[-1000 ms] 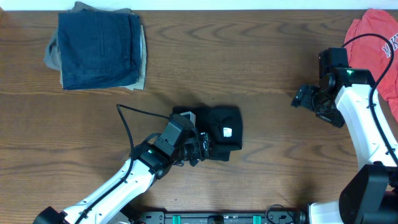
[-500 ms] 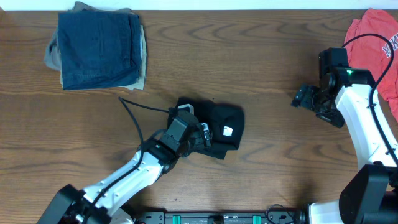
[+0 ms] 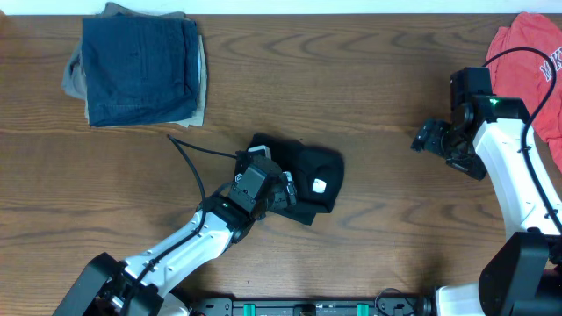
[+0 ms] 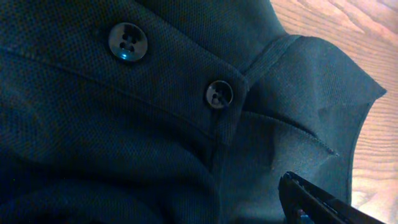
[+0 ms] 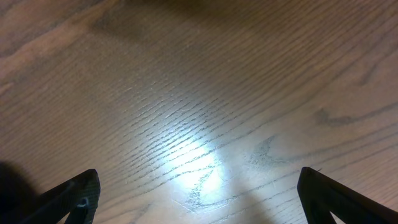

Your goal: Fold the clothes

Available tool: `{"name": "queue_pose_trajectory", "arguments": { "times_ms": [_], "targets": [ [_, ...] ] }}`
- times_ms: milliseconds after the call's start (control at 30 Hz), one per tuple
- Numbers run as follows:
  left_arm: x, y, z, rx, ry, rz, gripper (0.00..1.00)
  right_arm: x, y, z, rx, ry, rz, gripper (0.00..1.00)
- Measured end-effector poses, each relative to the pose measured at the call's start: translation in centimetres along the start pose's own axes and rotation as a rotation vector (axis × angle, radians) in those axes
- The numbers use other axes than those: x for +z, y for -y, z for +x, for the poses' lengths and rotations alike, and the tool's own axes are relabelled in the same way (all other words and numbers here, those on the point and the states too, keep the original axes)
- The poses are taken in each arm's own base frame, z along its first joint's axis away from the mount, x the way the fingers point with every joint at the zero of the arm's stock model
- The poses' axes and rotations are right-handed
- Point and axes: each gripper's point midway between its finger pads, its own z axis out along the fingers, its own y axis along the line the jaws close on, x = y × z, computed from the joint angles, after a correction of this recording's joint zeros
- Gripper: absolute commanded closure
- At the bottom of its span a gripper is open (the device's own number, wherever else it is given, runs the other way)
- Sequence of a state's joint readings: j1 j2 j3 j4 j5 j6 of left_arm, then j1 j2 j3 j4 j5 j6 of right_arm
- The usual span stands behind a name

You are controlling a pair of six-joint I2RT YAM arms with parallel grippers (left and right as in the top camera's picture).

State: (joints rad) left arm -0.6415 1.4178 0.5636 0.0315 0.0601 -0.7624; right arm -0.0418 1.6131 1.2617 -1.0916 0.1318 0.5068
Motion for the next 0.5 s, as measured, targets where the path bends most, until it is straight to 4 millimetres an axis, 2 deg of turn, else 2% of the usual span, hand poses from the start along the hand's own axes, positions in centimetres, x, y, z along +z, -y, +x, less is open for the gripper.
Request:
{"name": "queue_pose_trajectory", "arguments": {
  "times_ms": [100,200,400,500],
  "targets": [
    [-0.5,0.6,-0.2,0.008,0.002,0.029,0.18,0.0,0.0,0.0,0.0,0.0,0.0,0.01],
    [-2.1,2.3,-0.8,0.022,0.023,0.104,0.18,0.0,0.0,0.0,0.0,0.0,0.0,0.01],
    [-8.2,6.8,-3.5,0.054,0.149,0.32,0.18,0.0,0.0,0.0,0.0,0.0,0.0,0.01],
    [-11.0,8.0,-4.7,0.087,0.219,0.39,0.18,0.0,0.0,0.0,0.0,0.0,0.0,0.01]
  ]
}}
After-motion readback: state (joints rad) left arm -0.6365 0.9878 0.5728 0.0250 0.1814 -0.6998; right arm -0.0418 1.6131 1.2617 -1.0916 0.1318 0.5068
